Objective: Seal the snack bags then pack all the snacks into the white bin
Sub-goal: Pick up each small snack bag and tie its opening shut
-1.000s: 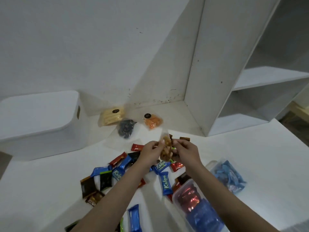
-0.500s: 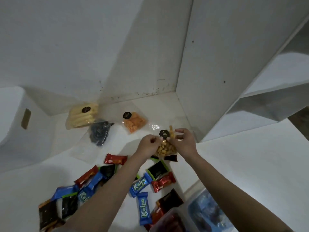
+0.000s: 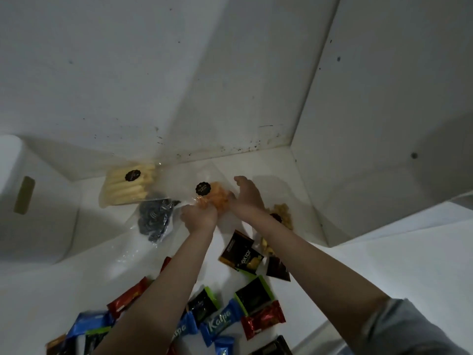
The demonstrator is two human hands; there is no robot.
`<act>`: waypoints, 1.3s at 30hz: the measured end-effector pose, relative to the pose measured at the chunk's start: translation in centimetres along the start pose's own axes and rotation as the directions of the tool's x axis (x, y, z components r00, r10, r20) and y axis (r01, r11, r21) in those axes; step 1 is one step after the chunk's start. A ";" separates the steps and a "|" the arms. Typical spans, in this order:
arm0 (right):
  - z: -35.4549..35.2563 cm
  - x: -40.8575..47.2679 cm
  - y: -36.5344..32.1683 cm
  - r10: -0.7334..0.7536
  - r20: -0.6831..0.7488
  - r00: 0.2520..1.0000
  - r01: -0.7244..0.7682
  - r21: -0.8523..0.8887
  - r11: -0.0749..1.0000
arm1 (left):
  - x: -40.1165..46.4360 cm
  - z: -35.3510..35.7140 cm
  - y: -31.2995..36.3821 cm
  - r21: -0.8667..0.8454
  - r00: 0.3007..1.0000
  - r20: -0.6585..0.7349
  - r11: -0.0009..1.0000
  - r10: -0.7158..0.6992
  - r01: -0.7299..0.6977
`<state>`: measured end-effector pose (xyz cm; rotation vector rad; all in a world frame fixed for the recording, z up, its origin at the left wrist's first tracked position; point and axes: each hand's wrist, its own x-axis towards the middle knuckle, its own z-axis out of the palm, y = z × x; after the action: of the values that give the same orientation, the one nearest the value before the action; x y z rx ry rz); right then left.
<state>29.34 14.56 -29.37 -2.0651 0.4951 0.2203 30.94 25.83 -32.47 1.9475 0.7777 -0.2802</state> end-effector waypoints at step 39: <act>1.4 -36.0 -7.7 -0.592 -0.298 0.749 0.578 -0.145 0.803 | -23.2 -29.8 -8.0 -0.413 0.644 0.264 0.687 0.718 -0.597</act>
<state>0.23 28.47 -11.51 -2.2018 0.0078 -0.5070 4.24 44.69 -11.99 1.6708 -0.2101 -0.0961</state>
